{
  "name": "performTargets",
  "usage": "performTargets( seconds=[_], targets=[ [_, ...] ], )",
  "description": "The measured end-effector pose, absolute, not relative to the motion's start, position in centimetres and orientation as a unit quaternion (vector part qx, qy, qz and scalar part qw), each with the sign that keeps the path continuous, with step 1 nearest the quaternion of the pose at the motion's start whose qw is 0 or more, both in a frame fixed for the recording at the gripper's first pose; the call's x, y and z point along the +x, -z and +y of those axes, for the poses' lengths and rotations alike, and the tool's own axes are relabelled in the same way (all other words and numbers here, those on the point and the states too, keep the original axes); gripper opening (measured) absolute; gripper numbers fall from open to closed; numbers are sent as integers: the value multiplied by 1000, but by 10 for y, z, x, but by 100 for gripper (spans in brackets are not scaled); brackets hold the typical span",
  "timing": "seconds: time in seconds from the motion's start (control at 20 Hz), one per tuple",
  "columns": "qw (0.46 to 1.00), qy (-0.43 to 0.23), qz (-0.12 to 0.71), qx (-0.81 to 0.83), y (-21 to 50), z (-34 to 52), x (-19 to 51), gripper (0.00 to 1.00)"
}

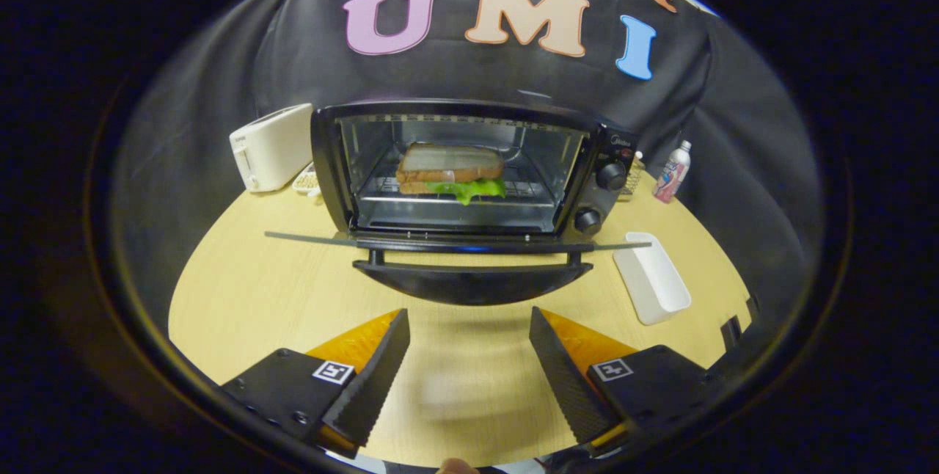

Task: Open the toaster oven, put the food inside, and close the toaster oven door.

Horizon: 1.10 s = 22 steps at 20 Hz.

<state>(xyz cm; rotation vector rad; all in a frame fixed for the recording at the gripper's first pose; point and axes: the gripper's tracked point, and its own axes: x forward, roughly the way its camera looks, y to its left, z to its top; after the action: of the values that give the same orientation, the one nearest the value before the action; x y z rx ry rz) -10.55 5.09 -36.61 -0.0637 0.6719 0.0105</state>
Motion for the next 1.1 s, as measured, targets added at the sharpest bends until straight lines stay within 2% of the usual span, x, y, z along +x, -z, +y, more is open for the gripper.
performTargets(
  seconds=[0.85,1.1],
  targets=[
    [972,-17,233,-2,290,70,-19,100],
    [976,-18,215,-1,272,72,-12,100]
  ],
)
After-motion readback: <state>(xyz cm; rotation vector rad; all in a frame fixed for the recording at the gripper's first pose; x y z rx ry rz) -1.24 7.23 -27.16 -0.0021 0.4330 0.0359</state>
